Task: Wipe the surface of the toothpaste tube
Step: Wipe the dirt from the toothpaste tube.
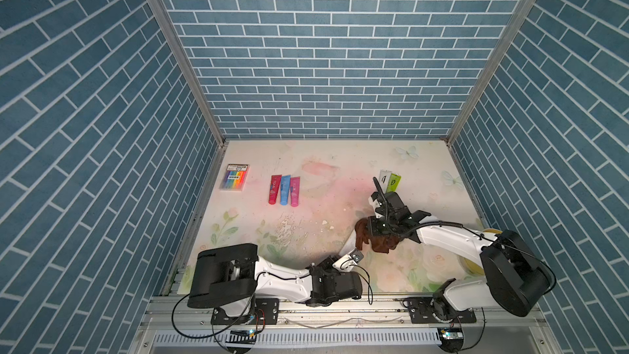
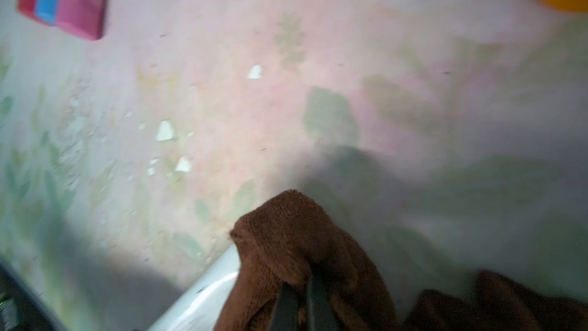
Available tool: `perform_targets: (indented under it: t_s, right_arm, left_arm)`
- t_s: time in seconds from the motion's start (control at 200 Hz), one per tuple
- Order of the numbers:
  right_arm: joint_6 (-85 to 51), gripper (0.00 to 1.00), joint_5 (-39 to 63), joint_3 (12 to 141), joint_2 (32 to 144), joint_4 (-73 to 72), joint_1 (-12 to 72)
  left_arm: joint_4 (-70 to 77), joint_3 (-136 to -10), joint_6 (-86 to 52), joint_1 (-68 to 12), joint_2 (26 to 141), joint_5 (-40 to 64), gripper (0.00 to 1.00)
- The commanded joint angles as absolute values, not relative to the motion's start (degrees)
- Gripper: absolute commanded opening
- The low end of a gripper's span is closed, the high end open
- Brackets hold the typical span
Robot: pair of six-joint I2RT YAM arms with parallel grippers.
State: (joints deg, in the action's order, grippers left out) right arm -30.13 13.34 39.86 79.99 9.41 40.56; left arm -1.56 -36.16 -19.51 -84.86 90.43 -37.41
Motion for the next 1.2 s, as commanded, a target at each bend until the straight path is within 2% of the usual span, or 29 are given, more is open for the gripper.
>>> perform_targets:
  t_s: [0.0,0.12,0.26,0.42,0.565,0.68,0.75,0.815,1.005,1.195]
  right_arm:
    - [-29.23,0.0,20.64,42.16,79.72,8.16,43.7]
    - [-31.14,0.0,25.52,42.3,83.54,3.54,45.03]
    - [-31.14,0.0,25.98,41.57,89.33,3.55,45.9]
    - [-30.12,0.0,15.38,39.59,89.98,10.67,44.14]
    - [-31.44,0.0,9.25,36.56,86.79,12.59,38.2]
    - [-31.86,0.0,0.97,36.54,83.21,16.72,36.74]
    - [-31.9,0.0,-0.3,36.12,80.85,17.56,36.44]
    - [-31.41,0.0,2.02,35.55,78.42,16.62,36.56]
    - [-30.8,0.0,17.35,35.57,71.83,13.51,39.78]
    - [-34.06,0.0,24.46,35.67,72.43,5.51,45.36]
  left_arm:
    - [-0.03,-36.12,-18.58,-84.48,90.43,-37.05,0.0]
    - [0.0,-36.04,-18.54,-84.19,90.27,-36.49,0.0]
    - [-0.19,-36.14,-18.61,-83.85,90.49,-36.39,0.0]
    - [-0.17,-36.12,-18.72,-83.88,90.38,-36.48,0.0]
    - [-0.44,-36.04,-19.07,-83.77,90.18,-36.89,0.0]
    - [-0.52,-35.93,-19.42,-83.8,89.93,-37.17,0.0]
    - [-0.44,-35.78,-19.38,-83.7,89.74,-37.14,0.0]
    - [-0.42,-35.82,-19.34,-83.66,89.74,-37.01,0.0]
    - [-0.44,-35.86,-19.39,-83.61,90.0,-36.97,0.0]
    - [-0.26,-35.86,-19.16,-83.43,89.94,-36.65,0.0]
